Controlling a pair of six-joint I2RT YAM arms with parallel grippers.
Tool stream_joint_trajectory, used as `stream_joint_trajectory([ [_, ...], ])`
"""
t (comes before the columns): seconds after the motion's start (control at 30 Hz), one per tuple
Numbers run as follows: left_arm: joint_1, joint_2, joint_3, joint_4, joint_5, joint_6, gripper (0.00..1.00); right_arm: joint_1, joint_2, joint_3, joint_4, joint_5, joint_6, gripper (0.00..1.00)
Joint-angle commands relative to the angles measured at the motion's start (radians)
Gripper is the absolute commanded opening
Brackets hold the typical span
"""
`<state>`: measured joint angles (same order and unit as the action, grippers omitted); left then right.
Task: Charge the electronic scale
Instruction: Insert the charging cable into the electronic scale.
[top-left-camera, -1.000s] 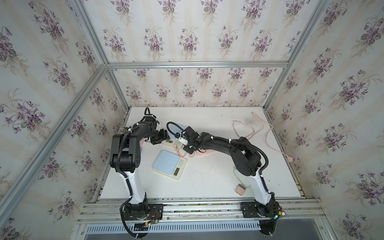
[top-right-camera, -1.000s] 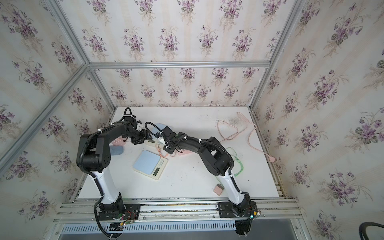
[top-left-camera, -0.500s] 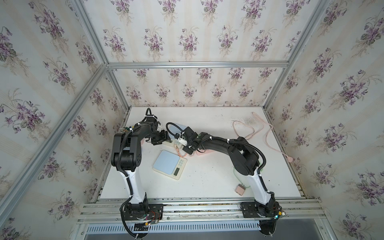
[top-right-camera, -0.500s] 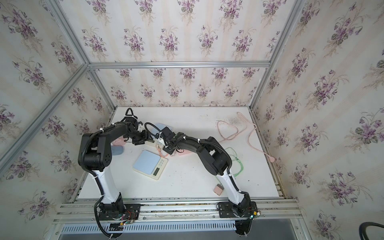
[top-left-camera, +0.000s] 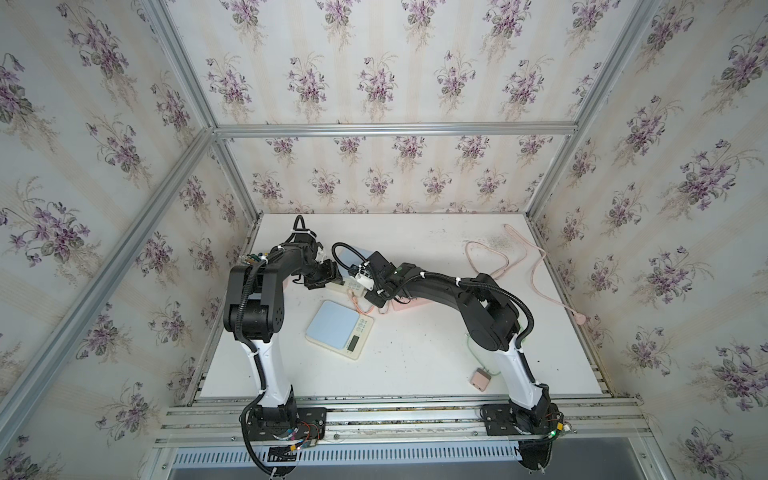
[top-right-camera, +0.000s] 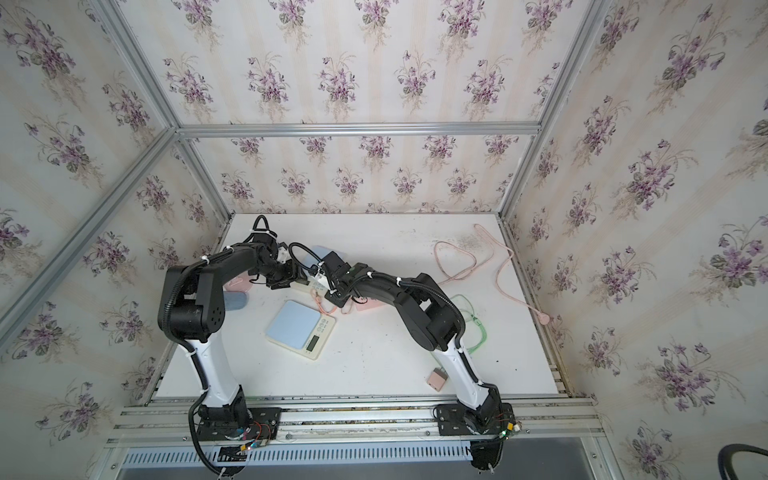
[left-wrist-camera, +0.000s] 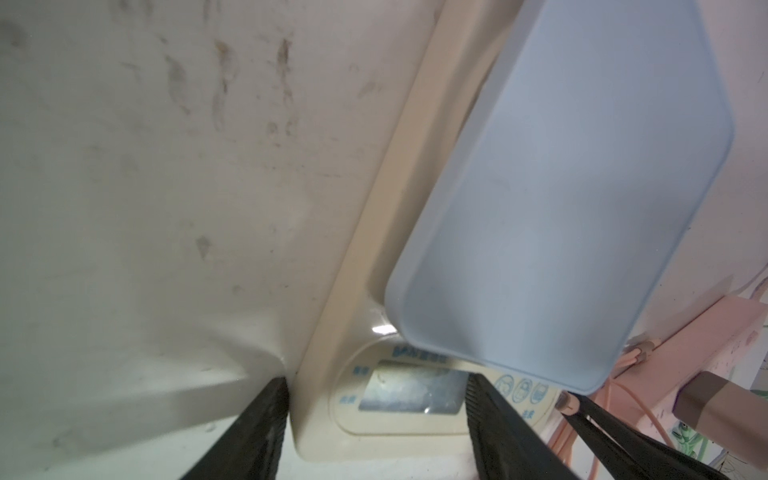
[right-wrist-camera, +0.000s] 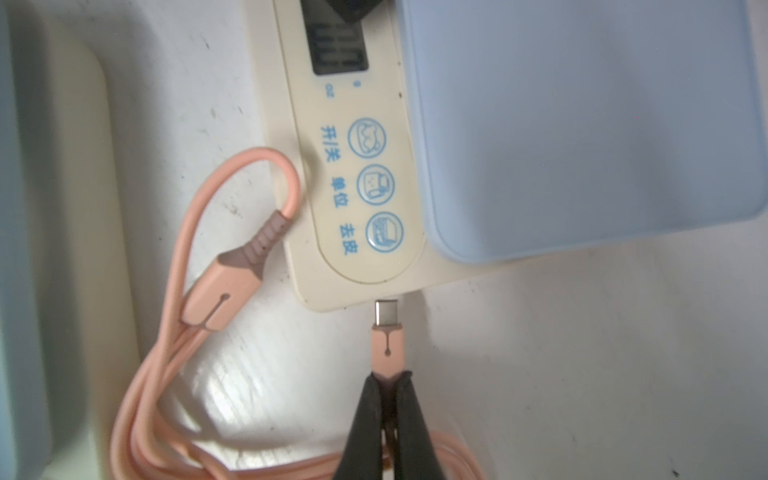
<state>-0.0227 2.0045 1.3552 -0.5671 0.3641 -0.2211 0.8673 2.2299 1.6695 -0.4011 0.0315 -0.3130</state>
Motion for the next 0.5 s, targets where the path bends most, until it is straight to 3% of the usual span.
stream_joint_trajectory([
  [0.0, -0.005, 0.014, -0.002, -0.02, 0.005, 0.011, 0.69, 0.0, 0.012, 0.013, -0.001, -0.025, -0.004, 0.0],
  [0.47, -0.024, 0.02, -0.016, -0.022, 0.02, 0.013, 0.68, -0.001, 0.028, 0.065, -0.006, -0.054, -0.018, 0.0],
])
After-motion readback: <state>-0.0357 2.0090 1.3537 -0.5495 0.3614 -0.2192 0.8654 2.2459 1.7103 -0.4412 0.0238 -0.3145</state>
